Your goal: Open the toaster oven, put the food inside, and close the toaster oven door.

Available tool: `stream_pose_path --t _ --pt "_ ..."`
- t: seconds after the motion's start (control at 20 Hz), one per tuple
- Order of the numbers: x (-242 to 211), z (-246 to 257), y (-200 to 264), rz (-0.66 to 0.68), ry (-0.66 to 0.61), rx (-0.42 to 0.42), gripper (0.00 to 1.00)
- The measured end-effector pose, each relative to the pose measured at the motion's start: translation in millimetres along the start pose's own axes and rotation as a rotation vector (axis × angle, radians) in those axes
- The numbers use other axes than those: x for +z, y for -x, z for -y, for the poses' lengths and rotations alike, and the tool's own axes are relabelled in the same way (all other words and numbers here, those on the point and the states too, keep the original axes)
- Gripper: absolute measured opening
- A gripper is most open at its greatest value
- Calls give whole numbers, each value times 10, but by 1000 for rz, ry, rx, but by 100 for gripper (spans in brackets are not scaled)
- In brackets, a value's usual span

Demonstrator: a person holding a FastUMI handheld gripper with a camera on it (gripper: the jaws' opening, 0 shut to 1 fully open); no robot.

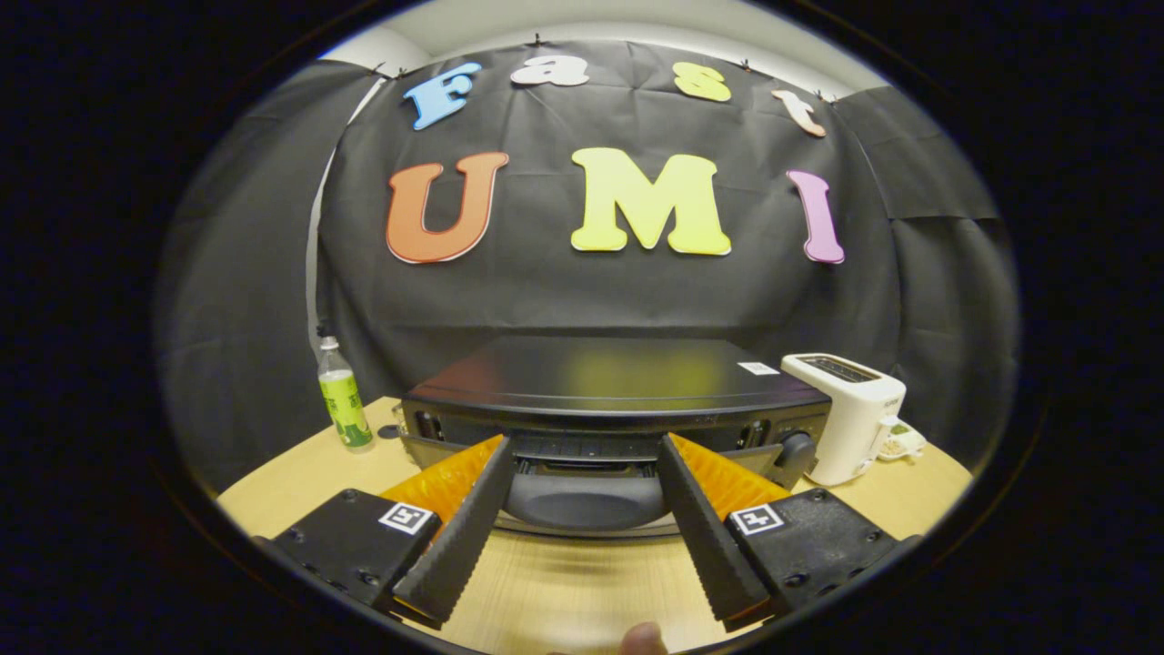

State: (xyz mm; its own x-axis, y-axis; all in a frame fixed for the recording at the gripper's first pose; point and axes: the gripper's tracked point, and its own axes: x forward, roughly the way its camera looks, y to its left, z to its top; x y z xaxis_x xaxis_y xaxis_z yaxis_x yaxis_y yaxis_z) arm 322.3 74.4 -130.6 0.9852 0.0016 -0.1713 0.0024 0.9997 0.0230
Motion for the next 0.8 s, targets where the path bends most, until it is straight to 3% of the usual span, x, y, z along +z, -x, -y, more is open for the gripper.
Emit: stream_pose_path --t 0.65,0.8 --pt "-759 -44 612 -269 106 27 100" --pt "-870 -38 664 -316 74 47 100"
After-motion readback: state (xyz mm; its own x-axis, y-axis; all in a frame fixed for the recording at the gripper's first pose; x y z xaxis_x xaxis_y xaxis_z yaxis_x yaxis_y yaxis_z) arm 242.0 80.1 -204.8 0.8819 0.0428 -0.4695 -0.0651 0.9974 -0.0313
